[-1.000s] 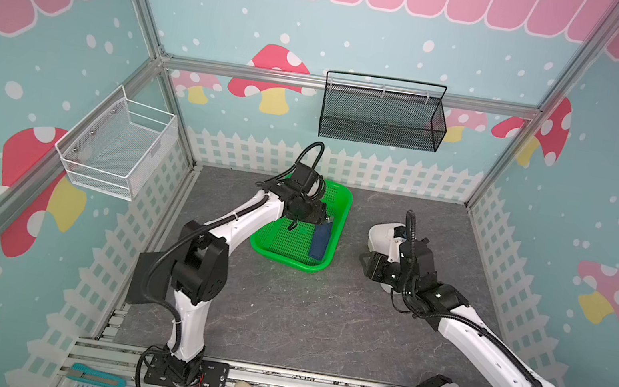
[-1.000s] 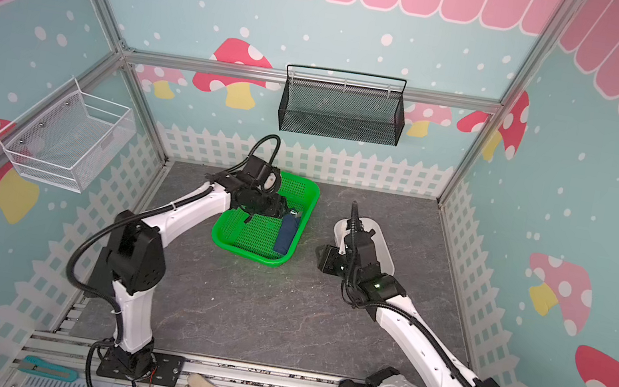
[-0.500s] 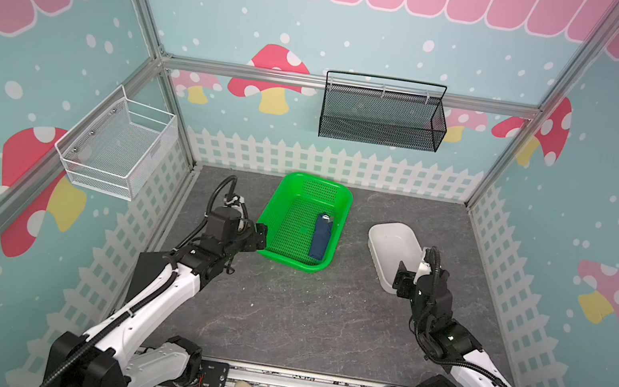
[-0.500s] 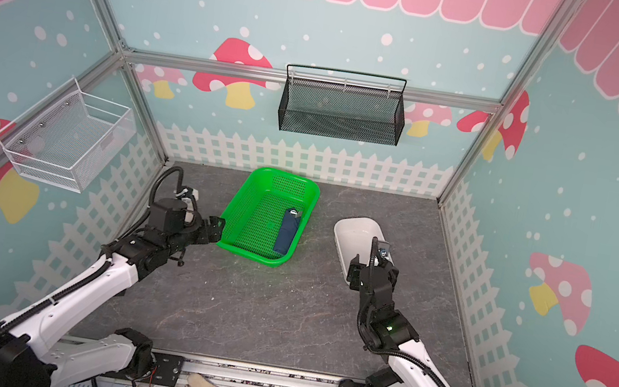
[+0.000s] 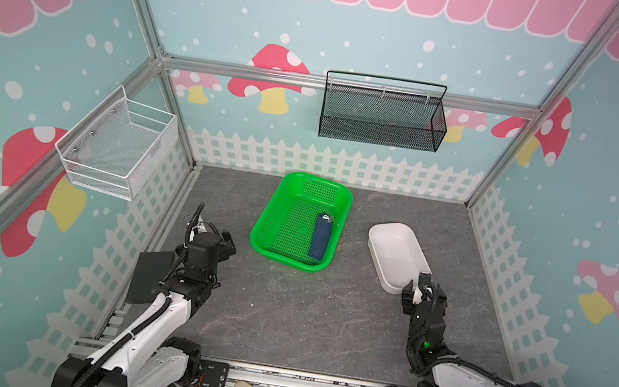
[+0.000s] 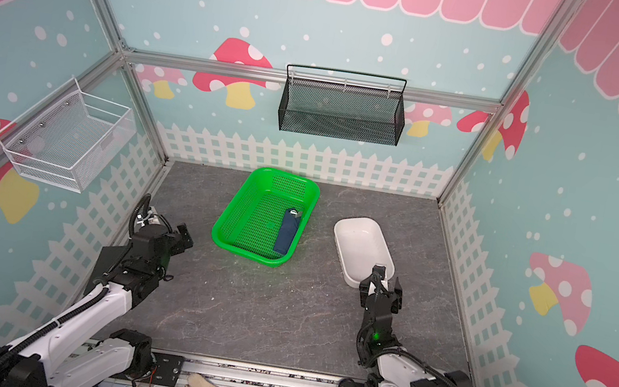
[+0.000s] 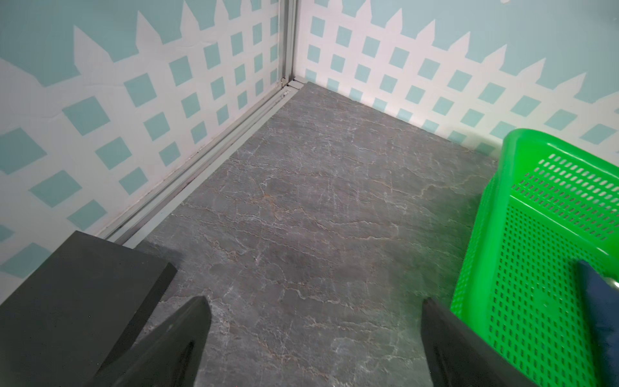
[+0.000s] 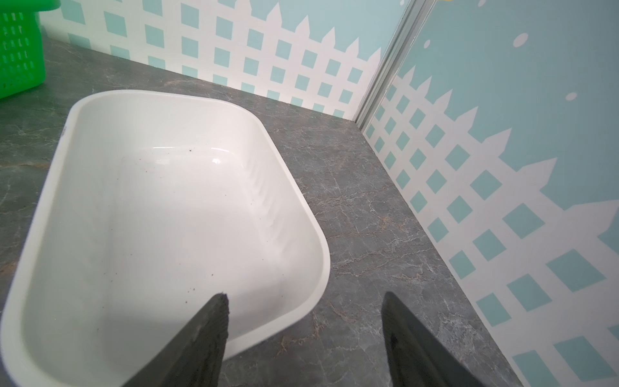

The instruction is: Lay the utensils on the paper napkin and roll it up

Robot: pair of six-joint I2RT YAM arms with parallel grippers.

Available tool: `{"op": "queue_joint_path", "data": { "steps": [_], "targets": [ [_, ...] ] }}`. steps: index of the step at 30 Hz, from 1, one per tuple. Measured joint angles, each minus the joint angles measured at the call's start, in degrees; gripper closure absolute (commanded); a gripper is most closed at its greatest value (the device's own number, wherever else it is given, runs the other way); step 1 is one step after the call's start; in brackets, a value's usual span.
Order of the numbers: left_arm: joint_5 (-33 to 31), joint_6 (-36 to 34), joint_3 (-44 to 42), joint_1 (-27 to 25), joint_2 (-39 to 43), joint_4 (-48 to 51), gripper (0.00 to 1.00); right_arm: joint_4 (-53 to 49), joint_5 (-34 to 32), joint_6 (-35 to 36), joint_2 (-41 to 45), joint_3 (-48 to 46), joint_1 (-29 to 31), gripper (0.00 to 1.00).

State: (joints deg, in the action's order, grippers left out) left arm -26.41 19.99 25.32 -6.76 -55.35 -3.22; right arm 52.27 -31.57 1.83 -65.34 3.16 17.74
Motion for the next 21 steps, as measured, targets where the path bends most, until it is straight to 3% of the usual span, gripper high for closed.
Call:
{"op": "queue_joint_path", "data": {
  "steps": [8,11,15,20,21],
  "targets": [
    [-2.38,-9.20,-3.45,0.59,-10.29,-17.16,0.00,14.38,11.34,3.23,-14.99,6.58,-7.41,0.18],
    [-1.62,-11.50,-3.85,0.76,-16.11,-24.15,0.00,15.54,15.19,3.08,-18.49,8.41,-10.23,0.19],
    [0.76,-13.18,-4.39,1.64,-23.17,-34.05,0.00,27.34,21.18,2.32,-21.07,3.41,-14.45,0.17],
    [5.73,-14.23,-4.46,3.34,-31.95,-43.93,0.00,32.13,23.69,1.95,-22.53,-0.83,-14.53,0.20],
    [6.56,-14.25,-4.52,3.39,-32.37,-43.71,0.00,32.22,23.67,1.66,-22.47,-0.42,-14.53,0.04]
  ]
}}
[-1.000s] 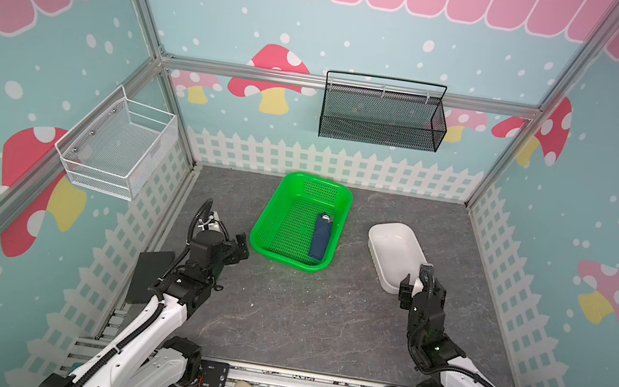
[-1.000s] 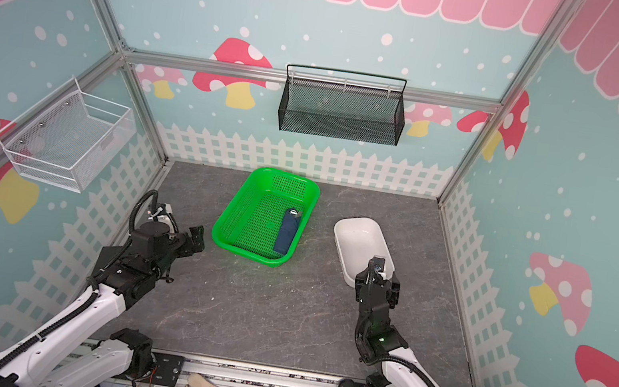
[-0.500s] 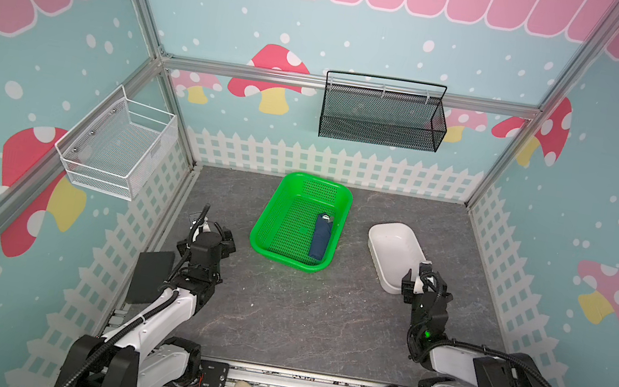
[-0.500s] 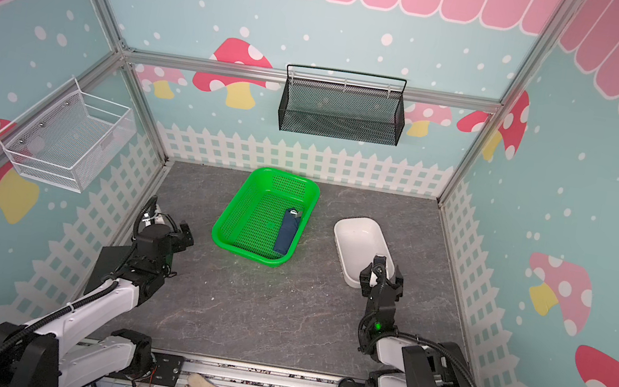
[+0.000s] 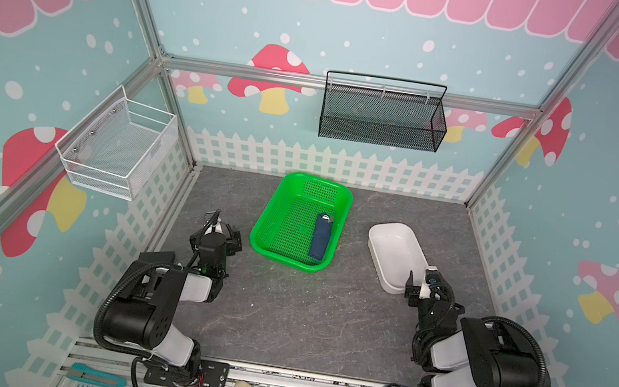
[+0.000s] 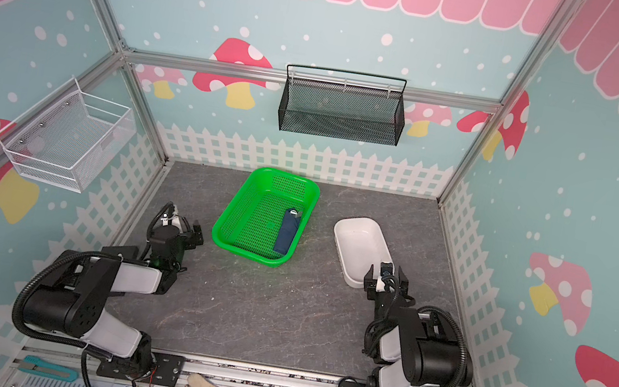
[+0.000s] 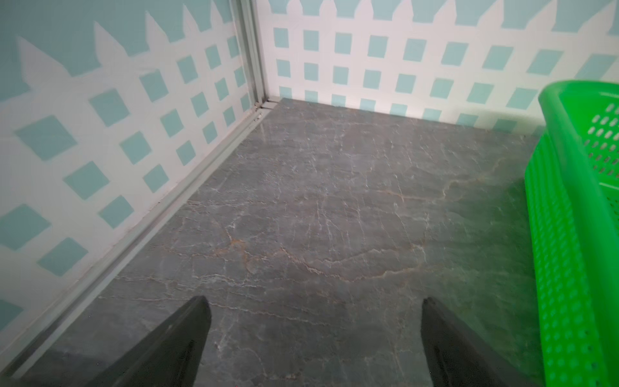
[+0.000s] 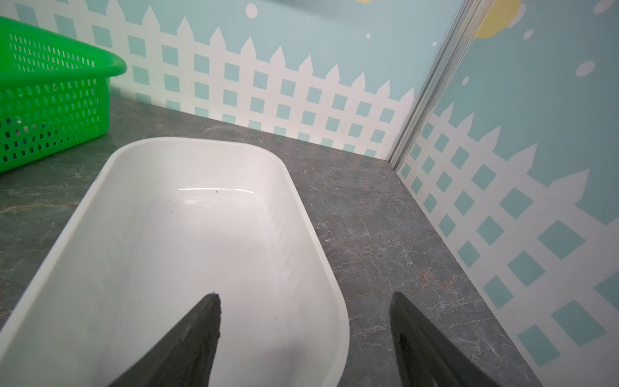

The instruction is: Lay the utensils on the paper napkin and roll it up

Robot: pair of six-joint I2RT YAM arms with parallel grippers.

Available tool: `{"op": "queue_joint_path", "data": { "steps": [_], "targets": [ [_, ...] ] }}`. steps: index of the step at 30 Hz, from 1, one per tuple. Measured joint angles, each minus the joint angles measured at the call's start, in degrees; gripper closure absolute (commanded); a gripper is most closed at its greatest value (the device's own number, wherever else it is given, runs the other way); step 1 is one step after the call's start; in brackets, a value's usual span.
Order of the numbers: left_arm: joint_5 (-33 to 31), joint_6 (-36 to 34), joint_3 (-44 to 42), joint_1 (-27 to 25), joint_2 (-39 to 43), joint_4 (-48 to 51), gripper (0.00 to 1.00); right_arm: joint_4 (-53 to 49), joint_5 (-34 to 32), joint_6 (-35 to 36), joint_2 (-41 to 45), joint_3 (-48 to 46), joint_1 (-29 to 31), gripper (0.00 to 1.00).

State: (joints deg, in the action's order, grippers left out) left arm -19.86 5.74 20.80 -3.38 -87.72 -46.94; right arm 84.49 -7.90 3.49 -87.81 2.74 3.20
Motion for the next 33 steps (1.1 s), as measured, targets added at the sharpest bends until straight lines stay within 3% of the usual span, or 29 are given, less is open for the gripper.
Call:
{"op": "queue_joint_path", "data": {
  "steps": [1,11,33],
  "targets": [
    [0.24,-0.13,-0.07,-0.02,-0.26,-0.96,0.00,-0.04,-0.15,-0.11,0.09,0.44,0.00,0.01],
    [-0.04,0.02,0.24,0.15,-0.33,-3.76,0.00,-4.37,-6.34,-3.15,0.02,6.86,0.00,0.00],
    [-0.04,-0.46,0.28,-0.17,-0.35,-4.35,0.00,-5.86,-7.39,-3.37,0.02,6.88,0.00,0.01]
  ]
}}
